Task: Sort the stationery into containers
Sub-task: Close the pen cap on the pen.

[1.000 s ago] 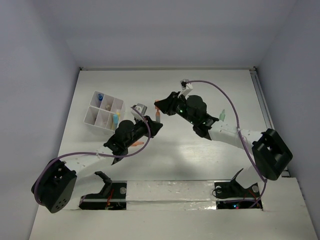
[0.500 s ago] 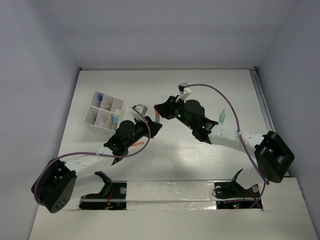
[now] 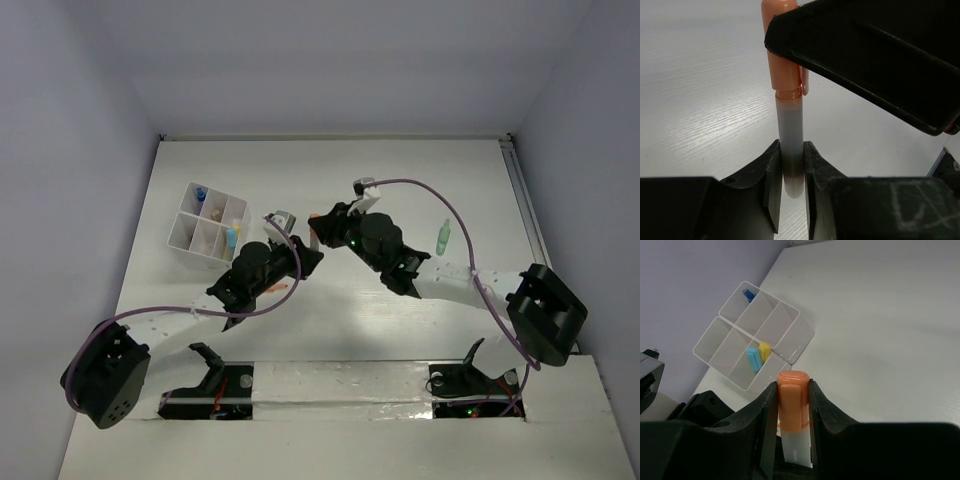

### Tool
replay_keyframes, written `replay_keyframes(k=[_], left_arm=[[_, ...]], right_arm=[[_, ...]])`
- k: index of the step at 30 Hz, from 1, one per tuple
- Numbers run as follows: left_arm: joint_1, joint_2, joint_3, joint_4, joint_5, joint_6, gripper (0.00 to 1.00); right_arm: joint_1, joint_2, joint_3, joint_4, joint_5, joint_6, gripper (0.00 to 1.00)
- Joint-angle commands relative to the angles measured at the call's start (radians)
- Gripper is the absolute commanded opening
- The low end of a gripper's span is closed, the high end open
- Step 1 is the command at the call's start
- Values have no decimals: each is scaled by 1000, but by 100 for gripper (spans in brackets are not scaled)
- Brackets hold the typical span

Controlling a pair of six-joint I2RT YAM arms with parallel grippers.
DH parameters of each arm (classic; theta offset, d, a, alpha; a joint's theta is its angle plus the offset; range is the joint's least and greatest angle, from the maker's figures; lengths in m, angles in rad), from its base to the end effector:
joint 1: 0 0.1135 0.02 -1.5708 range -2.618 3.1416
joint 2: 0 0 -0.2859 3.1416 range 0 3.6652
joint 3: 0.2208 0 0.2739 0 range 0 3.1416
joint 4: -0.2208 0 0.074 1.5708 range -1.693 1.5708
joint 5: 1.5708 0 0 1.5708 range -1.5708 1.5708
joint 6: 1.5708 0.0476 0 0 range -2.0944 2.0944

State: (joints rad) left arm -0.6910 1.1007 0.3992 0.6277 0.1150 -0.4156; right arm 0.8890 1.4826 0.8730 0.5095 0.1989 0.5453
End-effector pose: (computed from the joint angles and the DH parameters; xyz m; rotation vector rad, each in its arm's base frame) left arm 0.1925 -0.1663 0.2328 0.3286 1.6981 -0.9276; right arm 0.2394 0.2801 0.2824 -0.1433 1.7468 0.9065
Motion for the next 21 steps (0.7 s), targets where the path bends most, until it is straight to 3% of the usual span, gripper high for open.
replay_keyframes(k=[1, 14, 21], left_arm=[[2, -48, 12, 89, -38, 18, 0], [2, -87, 52, 92, -41, -8, 0], [2, -128, 102, 17, -43, -17, 0]], right_arm=[[54, -13, -49, 15, 34, 10, 2], [143, -42, -164, -43, 41, 70, 0], [143, -100, -97, -290, -32, 9, 0]])
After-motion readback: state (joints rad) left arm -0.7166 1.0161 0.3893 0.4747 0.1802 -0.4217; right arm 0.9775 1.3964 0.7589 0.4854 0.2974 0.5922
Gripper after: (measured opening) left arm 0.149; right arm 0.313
